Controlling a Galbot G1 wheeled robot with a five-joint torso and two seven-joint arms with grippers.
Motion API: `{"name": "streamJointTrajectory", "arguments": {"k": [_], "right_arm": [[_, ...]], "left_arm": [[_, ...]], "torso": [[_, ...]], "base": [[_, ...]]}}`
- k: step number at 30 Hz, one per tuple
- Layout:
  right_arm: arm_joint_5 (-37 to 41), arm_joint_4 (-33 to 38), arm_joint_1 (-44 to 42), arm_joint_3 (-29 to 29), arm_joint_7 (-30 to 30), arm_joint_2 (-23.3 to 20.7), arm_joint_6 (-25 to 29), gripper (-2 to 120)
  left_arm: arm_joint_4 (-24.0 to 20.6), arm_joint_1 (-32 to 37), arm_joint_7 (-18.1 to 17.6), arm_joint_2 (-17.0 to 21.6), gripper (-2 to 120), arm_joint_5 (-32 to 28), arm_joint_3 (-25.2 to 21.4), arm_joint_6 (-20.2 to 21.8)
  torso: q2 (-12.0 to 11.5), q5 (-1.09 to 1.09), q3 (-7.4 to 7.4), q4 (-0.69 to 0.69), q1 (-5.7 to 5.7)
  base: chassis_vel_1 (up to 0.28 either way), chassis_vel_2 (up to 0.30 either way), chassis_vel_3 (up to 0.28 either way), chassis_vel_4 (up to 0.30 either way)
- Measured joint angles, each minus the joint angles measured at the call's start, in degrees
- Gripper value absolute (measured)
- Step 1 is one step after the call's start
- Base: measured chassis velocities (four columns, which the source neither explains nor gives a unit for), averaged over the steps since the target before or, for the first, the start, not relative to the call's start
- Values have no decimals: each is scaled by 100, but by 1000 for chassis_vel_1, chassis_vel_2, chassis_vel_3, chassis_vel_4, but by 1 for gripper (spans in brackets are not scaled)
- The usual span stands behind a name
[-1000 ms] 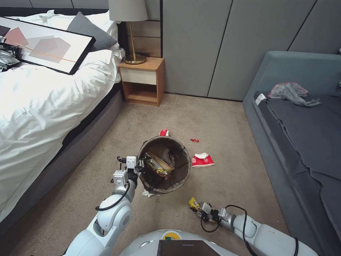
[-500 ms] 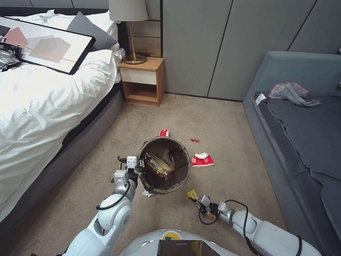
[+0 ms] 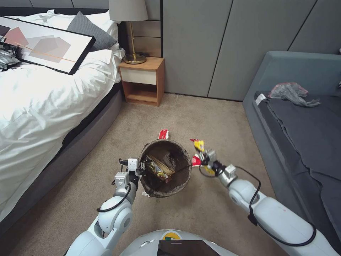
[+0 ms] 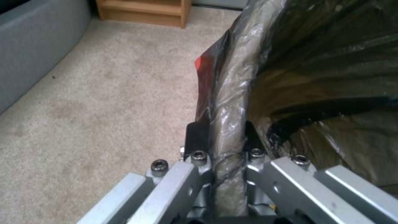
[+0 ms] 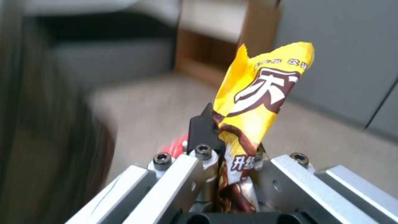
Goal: Pick up the trash bin, then pick up the garbage from the floor and place it into the trash bin.
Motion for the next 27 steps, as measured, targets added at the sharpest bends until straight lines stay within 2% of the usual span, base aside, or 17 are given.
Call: {"name": "streamJointTrajectory", "arguments": {"k": [4,7,11,13,20,24,27], "right_arm": [[91,432,94,316,374,113,-56,0],[193,1220,153,887,784,273,-138,0],[270,1698,160,1212,991,315,-224,0],[414,2279,197,1433,1085,309,-343,0],[718,3228,249,1333,1036,179,-506,0],[803,3552,249,1063,842,103,-527,0],[837,3690,223,642,633,0,-561,0]], "left_arm": [[16,1,1,-2,0,7,15,-3],[44,24,5,11,0,22,35,-4],[53,45,7,28,0,25,36,-5],[73,49,11,36,0,25,41,-6],[154,-7,13,43,0,25,74,1],[180,-36,13,44,0,25,86,12],[190,-49,14,43,0,25,88,21]], "torso": [[0,0,0,1,0],[0,1,0,-1,0],[0,1,0,-2,0],[0,1,0,-1,0],[0,1,0,-1,0],[0,2,0,-1,0],[0,1,0,-1,0]], "base": [[0,0,0,0],[0,0,0,0],[0,0,0,0],[0,0,0,0],[0,0,0,0],[0,0,0,0],[0,0,0,0]]}}
